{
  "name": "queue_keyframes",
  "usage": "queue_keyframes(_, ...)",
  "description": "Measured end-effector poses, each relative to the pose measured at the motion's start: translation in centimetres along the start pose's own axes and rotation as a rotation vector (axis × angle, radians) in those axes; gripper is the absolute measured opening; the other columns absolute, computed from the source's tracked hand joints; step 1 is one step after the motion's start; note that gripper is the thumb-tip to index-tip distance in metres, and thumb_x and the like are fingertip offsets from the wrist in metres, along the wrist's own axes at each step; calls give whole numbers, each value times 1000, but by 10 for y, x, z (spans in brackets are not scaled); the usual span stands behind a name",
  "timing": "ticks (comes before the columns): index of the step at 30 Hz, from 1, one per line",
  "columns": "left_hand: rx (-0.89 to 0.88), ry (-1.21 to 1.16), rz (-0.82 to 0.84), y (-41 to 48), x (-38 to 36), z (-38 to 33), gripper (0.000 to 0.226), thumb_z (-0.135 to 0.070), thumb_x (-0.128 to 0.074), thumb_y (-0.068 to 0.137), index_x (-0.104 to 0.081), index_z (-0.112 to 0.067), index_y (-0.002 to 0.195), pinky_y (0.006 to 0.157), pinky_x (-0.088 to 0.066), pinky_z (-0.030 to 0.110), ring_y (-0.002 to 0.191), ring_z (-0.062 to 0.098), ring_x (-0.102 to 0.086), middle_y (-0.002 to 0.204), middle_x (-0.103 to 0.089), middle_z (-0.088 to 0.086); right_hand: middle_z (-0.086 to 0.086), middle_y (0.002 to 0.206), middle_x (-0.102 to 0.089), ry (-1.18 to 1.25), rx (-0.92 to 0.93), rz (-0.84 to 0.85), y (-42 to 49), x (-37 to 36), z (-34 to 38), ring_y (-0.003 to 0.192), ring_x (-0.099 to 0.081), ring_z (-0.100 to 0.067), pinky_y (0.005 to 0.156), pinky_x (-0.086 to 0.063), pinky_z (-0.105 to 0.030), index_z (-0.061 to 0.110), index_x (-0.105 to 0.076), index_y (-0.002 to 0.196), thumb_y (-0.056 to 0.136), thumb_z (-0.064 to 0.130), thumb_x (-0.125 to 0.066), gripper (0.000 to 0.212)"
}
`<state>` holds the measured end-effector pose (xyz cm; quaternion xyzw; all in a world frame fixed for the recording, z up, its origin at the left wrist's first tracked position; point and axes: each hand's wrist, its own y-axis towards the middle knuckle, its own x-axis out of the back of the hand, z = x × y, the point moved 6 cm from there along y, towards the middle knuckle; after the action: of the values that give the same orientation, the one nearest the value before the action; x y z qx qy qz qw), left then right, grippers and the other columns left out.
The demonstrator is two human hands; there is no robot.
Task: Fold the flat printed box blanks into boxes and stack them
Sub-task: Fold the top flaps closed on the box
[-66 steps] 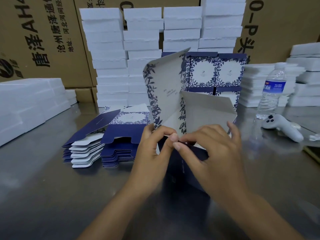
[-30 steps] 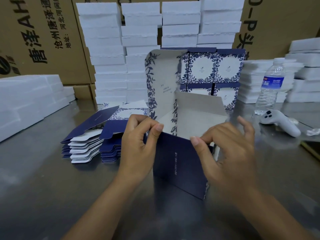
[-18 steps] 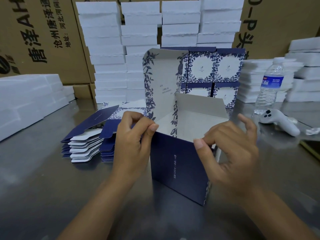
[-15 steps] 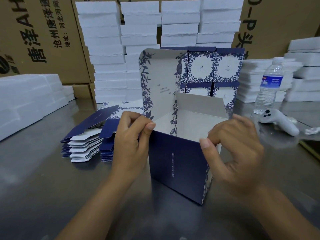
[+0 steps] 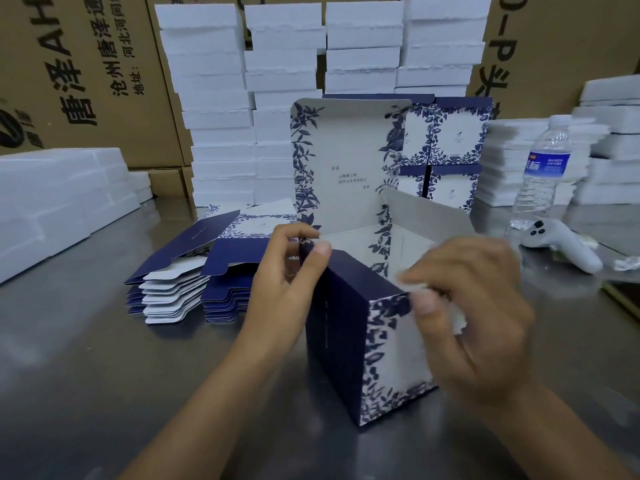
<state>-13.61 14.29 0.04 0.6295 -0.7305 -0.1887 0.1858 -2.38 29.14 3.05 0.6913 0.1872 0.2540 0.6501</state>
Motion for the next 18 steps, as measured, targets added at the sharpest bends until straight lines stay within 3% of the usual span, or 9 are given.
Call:
queue_keyframes(2,72,-102,-12,1,3,4,16,-31,-64,86,-58,-33,101,78,-45,21,84,9,-58,87,-59,-7,8,91,-54,4,-97,-134,0,10,-12,91,-50,-16,85,-37,-33,14,-59,93,97,24,-41,21)
queue_keyframes(4,124,-203,-22,2,5,6,20,-21,-56,92,-58,-30,110,69,-48,22,77,11,-63,80,-61,-3,15,97,-49,46,-254,-287,-3,18,-26,93,-48,-15,85,-38,-35,26,-51,96,96,24,-45,7)
queue_keyframes(7,179,-298,-18,1,4,6,24,-17,-52,94,-58,-28,115,59,-52,20,72,13,-68,86,-66,4,22,87,-51,171,-612,-392,-11,18,-49,85,-49,-3,83,-38,-27,41,-47,90,84,27,-57,18)
queue_keyframes(10,223,-297,-37,1,5,10,22,-21,-53,94,-61,-33,111,67,-55,27,80,18,-69,95,-68,9,14,68,-54,331,-979,-179,-21,1,-63,69,-51,-9,68,-41,-27,33,-51,76,74,29,-66,15)
queue_keyframes(13,251,-307,-68,3,9,14,21,-22,-54,93,-64,-37,103,76,-52,36,83,21,-67,90,-67,6,7,53,-49,370,-1166,155,-29,-14,-69,54,-45,-8,53,-37,-19,15,-56,66,82,18,-64,18)
queue_keyframes(14,251,-310,-83,4,10,14,21,-22,-53,93,-64,-38,102,75,-51,37,82,21,-66,88,-67,5,6,54,-51,403,-1191,235,-30,-17,-69,55,-46,-6,57,-36,-18,6,-58,66,82,20,-62,22)
queue_keyframes(16,245,-304,-99,5,12,14,22,-22,-53,94,-64,-39,102,76,-50,37,82,22,-65,88,-66,5,-3,66,-57,476,-1225,331,-30,-20,-69,65,-52,-10,72,-37,-26,-11,-59,79,80,33,-63,44)
queue_keyframes(18,219,-284,-86,6,12,12,25,-21,-51,95,-64,-41,103,80,-50,40,85,23,-65,90,-64,7,-8,73,-57,501,-1233,379,-29,-21,-67,69,-52,-11,79,-37,-32,-14,-57,88,70,49,-64,66)
